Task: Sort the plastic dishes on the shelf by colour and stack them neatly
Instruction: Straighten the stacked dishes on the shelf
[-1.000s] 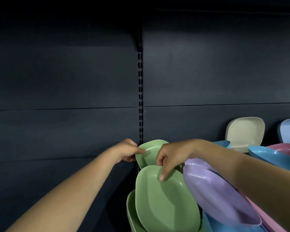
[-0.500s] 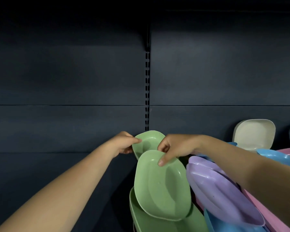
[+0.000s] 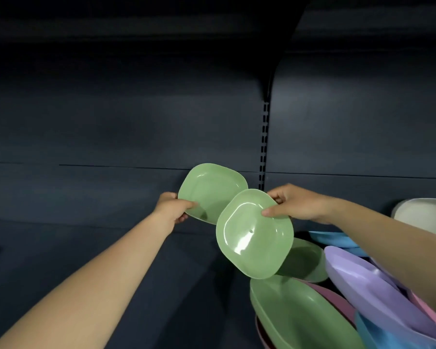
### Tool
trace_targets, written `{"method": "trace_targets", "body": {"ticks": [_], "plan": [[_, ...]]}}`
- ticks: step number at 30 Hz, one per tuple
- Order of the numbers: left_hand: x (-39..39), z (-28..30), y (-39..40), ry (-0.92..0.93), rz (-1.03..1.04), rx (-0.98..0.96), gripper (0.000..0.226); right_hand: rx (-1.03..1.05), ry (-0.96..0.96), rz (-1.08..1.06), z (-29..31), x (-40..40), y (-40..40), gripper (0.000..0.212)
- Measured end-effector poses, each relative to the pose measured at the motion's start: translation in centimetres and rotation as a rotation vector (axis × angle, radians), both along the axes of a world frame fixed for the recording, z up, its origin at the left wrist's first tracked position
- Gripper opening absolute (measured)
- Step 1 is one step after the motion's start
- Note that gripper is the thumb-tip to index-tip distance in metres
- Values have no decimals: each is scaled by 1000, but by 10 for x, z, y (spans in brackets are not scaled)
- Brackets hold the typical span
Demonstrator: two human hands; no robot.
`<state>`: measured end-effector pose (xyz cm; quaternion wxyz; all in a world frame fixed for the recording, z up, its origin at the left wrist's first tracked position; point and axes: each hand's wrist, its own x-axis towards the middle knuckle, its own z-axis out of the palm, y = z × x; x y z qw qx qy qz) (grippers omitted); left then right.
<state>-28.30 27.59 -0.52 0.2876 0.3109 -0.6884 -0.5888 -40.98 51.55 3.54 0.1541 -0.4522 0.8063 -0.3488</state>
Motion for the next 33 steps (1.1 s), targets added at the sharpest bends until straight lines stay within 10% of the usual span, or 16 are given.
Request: {"method": "trace_targets", "body": {"ticks": [33], "plan": [[458,-1,-366,278,555,-50,16,-536,-399,-159,-11,365,-418,19]]}}
